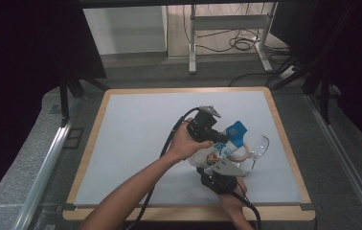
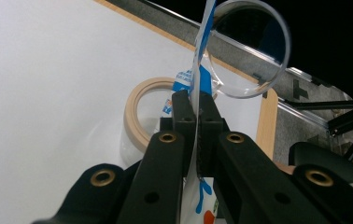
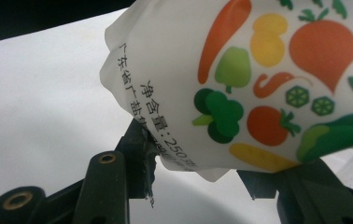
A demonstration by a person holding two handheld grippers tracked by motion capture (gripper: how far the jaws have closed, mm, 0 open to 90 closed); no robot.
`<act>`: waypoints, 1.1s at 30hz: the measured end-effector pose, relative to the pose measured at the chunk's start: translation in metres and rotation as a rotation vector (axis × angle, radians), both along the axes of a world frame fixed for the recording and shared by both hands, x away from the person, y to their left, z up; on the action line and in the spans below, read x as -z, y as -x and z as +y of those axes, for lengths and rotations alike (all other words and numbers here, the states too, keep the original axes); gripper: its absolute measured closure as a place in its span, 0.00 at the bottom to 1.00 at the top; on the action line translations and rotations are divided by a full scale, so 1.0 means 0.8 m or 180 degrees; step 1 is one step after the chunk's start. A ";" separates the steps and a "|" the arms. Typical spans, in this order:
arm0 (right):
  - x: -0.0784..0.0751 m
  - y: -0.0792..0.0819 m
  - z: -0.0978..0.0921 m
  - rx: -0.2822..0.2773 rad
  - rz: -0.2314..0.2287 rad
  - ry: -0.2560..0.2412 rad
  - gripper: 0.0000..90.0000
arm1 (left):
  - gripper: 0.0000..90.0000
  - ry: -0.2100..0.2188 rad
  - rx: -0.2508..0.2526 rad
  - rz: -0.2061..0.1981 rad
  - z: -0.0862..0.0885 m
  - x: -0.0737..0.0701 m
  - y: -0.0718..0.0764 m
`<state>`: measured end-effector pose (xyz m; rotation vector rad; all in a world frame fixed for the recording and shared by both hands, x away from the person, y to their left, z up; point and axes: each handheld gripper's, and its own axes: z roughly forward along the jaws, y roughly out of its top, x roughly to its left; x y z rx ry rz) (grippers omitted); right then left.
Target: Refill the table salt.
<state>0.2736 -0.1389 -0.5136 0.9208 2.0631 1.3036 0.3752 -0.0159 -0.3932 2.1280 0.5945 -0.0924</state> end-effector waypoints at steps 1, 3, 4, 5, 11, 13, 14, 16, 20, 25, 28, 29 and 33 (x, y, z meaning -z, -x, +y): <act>0.000 0.000 0.000 0.0002 0.0006 -0.0013 0.59 | 1.00 0.0016 -0.0015 0.0005 -0.001 -0.001 0.001; 0.000 -0.001 0.000 -0.0002 0.0008 -0.0055 0.59 | 1.00 -0.0007 -0.0022 -0.0009 -0.003 -0.001 0.001; 0.000 -0.002 -0.001 -0.0015 0.0004 -0.0072 0.59 | 1.00 -0.0026 -0.0018 -0.0012 -0.004 -0.001 0.001; 0.000 -0.002 -0.001 -0.0021 0.0016 -0.0094 0.59 | 1.00 -0.0045 -0.0013 -0.0012 -0.004 -0.001 0.000; -0.002 -0.003 -0.001 -0.0077 0.0120 -0.0227 0.59 | 1.00 -0.0104 -0.0014 -0.0009 -0.006 -0.001 -0.004; -0.003 -0.004 -0.002 -0.0118 0.0139 -0.0278 0.59 | 1.00 -0.0105 -0.0030 -0.0003 -0.007 -0.002 -0.005; -0.004 -0.004 -0.002 -0.0133 0.0167 -0.0314 0.59 | 1.00 -0.0113 -0.0041 0.0006 -0.007 -0.003 -0.006; -0.005 -0.005 -0.002 -0.0171 0.0183 -0.0374 0.60 | 1.00 -0.0123 -0.0039 -0.0008 -0.007 -0.004 -0.007; -0.008 -0.007 -0.003 -0.0188 0.0202 -0.0460 0.60 | 1.00 -0.0156 -0.0047 -0.0010 -0.008 -0.008 -0.010; -0.010 -0.006 -0.004 -0.0204 0.0226 -0.0532 0.60 | 1.00 -0.0173 -0.0048 -0.0007 -0.009 -0.009 -0.011; -0.011 -0.007 -0.004 -0.0208 0.0243 -0.0564 0.60 | 1.00 -0.0184 -0.0038 -0.0004 -0.009 -0.008 -0.013; -0.010 -0.007 -0.004 -0.0213 0.0246 -0.0570 0.60 | 1.00 -0.0191 -0.0033 -0.0001 -0.009 -0.007 -0.013; -0.010 -0.008 -0.003 -0.0219 0.0275 -0.0587 0.60 | 1.00 -0.0218 -0.0025 0.0009 -0.010 -0.006 -0.016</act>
